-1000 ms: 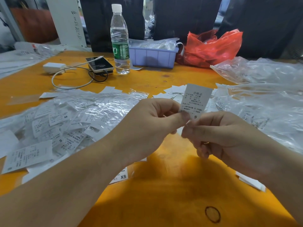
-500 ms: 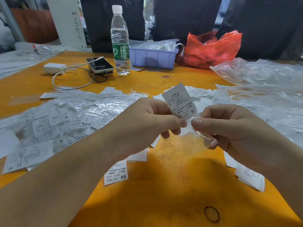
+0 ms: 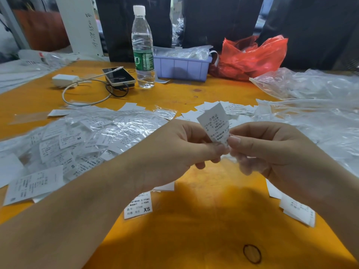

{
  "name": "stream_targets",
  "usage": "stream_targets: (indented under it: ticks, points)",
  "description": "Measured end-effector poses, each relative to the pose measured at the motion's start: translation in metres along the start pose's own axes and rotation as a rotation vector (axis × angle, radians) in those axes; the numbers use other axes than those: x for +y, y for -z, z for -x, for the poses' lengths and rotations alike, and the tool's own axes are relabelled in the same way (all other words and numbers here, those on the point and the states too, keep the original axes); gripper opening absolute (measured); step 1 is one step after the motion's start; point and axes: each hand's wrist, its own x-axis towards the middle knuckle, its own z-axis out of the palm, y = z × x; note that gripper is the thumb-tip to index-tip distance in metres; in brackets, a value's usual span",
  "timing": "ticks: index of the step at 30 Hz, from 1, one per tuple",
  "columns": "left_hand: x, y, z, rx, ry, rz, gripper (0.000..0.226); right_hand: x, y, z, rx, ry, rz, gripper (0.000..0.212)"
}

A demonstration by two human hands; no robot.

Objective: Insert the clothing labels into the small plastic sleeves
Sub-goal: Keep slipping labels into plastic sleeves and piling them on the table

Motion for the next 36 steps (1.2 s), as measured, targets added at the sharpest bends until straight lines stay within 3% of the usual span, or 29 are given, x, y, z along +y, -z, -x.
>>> stream_targets:
  ticks: [11,16,20,24,29,36]
  points:
    - [-0.0027,0.0033,-0.0011,0.001,0.082,-0.104,0.022,-0.0018,-0.0012,0.0006,-0.01,0.049,0.085,0.031]
    - [-0.0029,0.0013,-0.0012,0.139,0.012,-0.011,0.017,-0.0023,-0.0052,0.0014,-0.009,0.094,0.086,0.017]
    - [-0.0026,0.0028,-0.0002,0.163,-0.011,-0.044,0.005,-0.0024,-0.0051,0.0009,0.0,0.098,0.067,0.027]
    - [-0.0022,0.003,-0.0004,0.125,0.032,-0.034,0.011,-0.0016,-0.0024,0.0004,0.014,0.098,0.102,0.034]
    - [-0.0038,0.0038,-0.0013,0.118,0.041,-0.063,0.018,-0.001,0.0002,0.0007,0.045,0.098,0.106,0.033]
    - [-0.0015,0.0043,0.0009,0.144,-0.027,-0.137,0.008,-0.001,-0.0007,0.0007,0.049,0.092,0.1,0.032]
